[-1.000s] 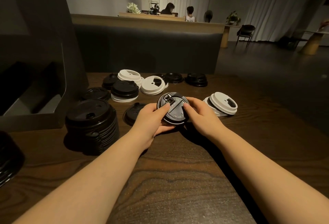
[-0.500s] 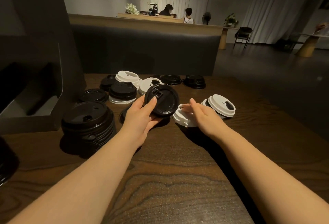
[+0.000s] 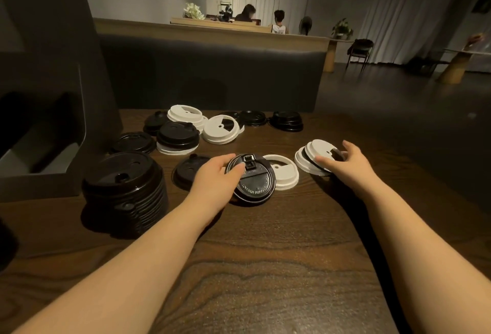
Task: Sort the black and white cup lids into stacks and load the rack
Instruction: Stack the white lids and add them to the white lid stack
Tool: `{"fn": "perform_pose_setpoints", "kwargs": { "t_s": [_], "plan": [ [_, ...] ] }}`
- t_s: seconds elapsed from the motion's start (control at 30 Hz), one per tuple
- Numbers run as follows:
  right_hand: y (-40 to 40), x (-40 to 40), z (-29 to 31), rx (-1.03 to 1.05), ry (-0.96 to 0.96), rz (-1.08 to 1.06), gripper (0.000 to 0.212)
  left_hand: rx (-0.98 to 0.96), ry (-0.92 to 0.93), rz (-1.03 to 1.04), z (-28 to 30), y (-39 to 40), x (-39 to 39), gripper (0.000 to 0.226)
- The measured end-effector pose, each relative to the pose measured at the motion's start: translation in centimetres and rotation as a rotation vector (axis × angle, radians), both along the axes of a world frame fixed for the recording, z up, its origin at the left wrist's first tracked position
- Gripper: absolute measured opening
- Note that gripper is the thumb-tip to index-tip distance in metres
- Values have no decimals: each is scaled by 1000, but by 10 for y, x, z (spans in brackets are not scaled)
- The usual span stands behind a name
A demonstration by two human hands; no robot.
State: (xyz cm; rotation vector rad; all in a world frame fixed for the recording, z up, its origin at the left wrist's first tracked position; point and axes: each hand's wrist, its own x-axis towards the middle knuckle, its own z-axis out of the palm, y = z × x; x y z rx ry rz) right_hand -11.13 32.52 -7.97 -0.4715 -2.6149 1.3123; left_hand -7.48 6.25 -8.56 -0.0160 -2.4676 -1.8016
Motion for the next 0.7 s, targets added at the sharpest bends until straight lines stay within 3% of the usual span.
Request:
{"fn": "perform_pose_setpoints", "kwargs": {
  "t_s": [0.17, 0.33, 0.47, 0.57, 0.63, 0.7],
  "plan": [
    [-8, 3, 8, 84, 141, -34, 91, -403, 14, 59, 9, -7, 10, 42],
    [-34, 13, 16, 35, 206, -21, 90, -737, -25, 96, 9, -6, 20, 44],
    [-67, 27, 16, 101, 253, 228, 94, -847, 9, 126, 5, -5, 20, 42],
    [-76, 34, 23, 109, 234, 470, 97, -620, 217, 166, 9, -5, 21, 33],
    [-74, 38, 29, 87, 197, 632, 96, -231, 257, 130, 19, -3, 22, 38],
    [-74, 42, 33, 92, 165, 774, 92, 259, 80, -13, 31, -4, 22, 30]
  ]
}}
